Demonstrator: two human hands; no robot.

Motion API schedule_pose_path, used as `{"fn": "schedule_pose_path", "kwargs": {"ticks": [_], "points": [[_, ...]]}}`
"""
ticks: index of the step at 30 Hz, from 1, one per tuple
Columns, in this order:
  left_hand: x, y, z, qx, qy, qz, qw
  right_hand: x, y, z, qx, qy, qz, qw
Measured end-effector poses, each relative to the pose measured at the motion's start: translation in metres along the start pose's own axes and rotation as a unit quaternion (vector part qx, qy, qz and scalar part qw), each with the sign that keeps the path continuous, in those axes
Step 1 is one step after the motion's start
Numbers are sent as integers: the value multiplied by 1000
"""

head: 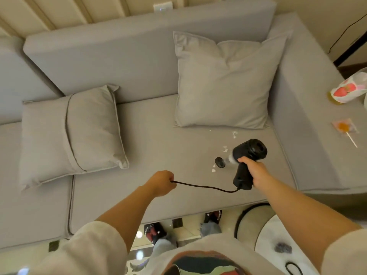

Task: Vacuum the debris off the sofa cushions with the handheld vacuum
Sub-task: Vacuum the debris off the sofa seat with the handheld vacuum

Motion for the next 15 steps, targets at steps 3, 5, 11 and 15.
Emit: {"fn": "schedule_pose_path", "kwargs": {"ticks": [3,5,11,15], "points": [[14,2,7,-15,-7,-4,1000,-9,17,0,19,-5,-6,1000],[20,1,7,-24,-6,-5,1000,-9,24,2,29,-3,-14,999],[13,-3,-4,-44,6,3,999,8,33,22,53,-10,-27,998],[6,-4,-9,-45,1,9,999,8,34,21,47,12,-11,999]]}}
Point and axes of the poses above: each hand's wrist, its own y-axis towards the middle knuckle, its own x-axis out of the palm, z = x × y, the point moved 6 cm from there along y, towards the middle knuckle, and after that the axes turned 12 degrees about x, right-handed, at the moved point
